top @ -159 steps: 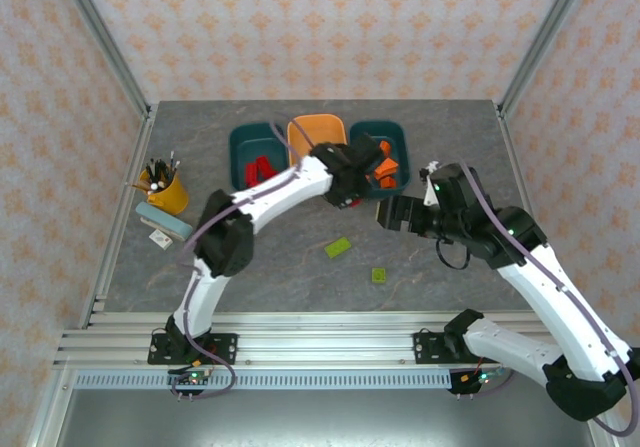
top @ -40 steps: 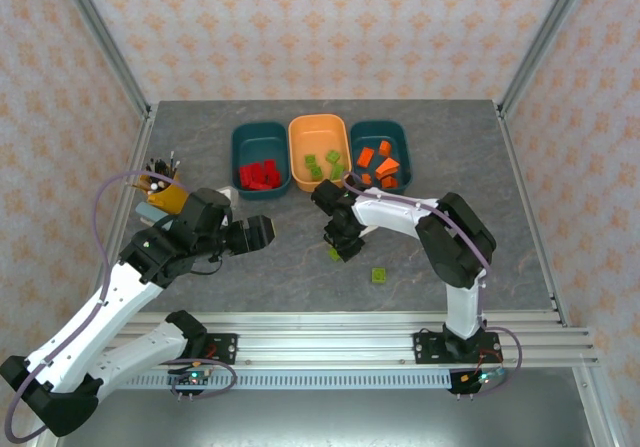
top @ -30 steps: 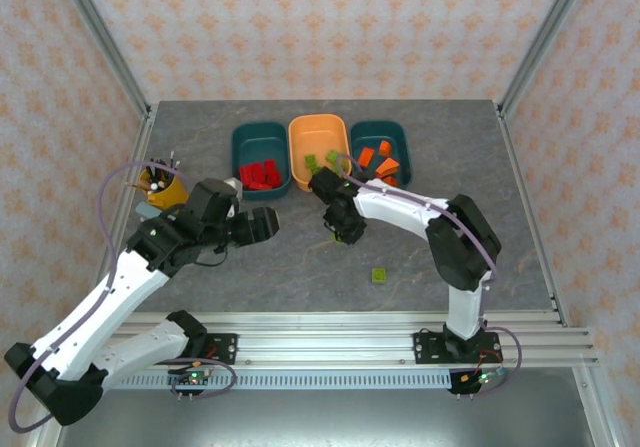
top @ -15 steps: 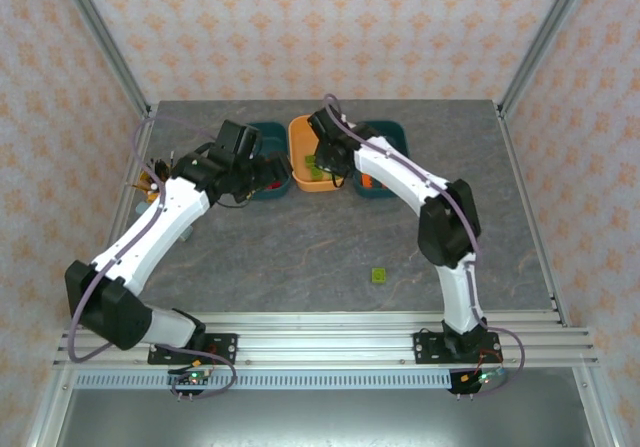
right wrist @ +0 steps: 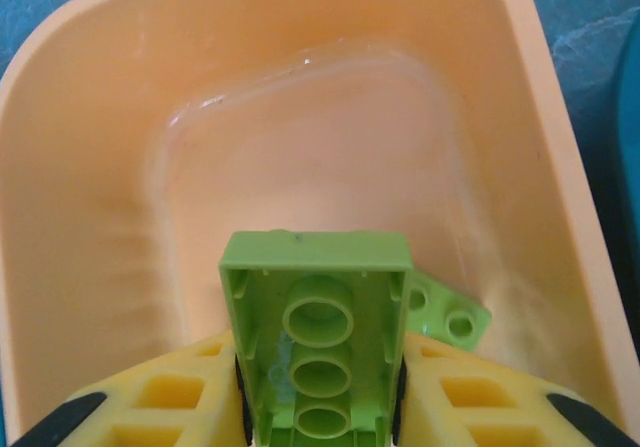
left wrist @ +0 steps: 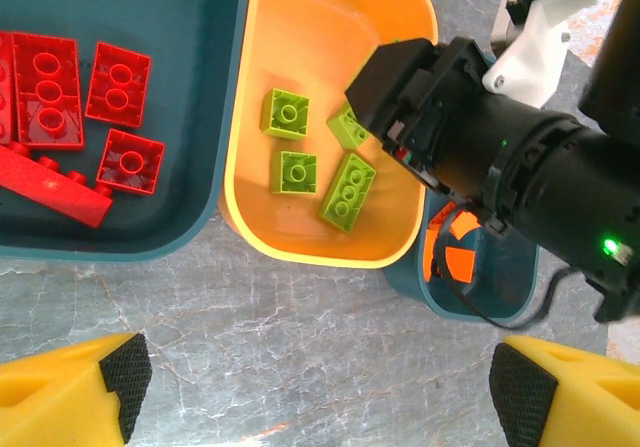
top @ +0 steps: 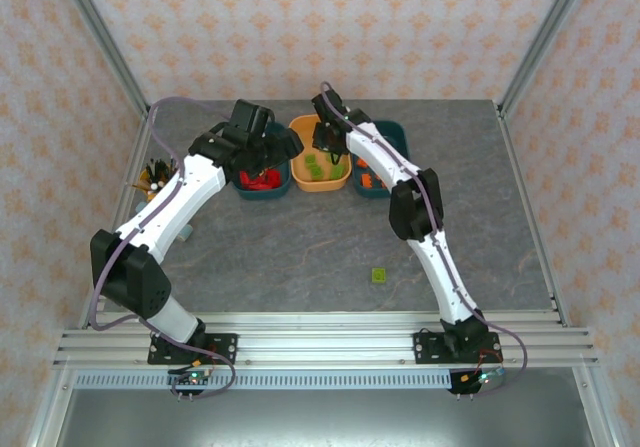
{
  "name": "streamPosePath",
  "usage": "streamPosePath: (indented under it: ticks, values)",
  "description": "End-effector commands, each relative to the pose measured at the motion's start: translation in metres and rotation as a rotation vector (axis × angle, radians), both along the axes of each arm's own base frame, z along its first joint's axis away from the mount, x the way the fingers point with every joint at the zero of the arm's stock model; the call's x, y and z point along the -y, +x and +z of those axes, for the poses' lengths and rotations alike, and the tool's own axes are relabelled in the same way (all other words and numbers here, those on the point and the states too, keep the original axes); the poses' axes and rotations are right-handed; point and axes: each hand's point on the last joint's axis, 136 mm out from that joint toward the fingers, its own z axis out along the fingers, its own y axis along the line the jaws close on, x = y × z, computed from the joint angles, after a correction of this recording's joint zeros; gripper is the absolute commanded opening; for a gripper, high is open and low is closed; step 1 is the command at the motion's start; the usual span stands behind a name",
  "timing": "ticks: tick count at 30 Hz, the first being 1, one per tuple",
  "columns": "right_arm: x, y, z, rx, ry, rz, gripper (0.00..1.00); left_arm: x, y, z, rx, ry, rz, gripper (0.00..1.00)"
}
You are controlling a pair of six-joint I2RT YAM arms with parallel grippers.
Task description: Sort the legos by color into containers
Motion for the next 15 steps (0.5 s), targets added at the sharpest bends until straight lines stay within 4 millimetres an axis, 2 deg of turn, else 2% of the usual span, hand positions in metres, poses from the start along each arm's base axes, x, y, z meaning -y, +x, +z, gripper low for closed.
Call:
streamPosePath:
  ticks: [1,4,7,10,15]
  values:
    - [-0.007,0.006,-0.009,-0.005,0.007,0.042,0.43,-0.001,0.005,0.009,0.037,0.008,-0.013,0.91]
    - [-0.011,0.010,-0.017,-0.007,0.012,0.053,0.56,-0.001,0.002,0.004,0.029,0.010,-0.017,0.91]
    - [-0.015,0.012,-0.010,0.007,0.027,0.069,0.62,-0.001,-0.001,0.001,0.019,0.013,-0.029,0.90]
    - [-0.017,0.011,0.018,0.042,0.050,0.082,0.64,-0.001,-0.004,-0.001,0.011,0.021,-0.041,0.90]
    - [-0.009,-0.002,0.079,0.109,0.068,0.071,0.64,-0.001,-0.013,-0.003,0.003,0.034,-0.070,0.90]
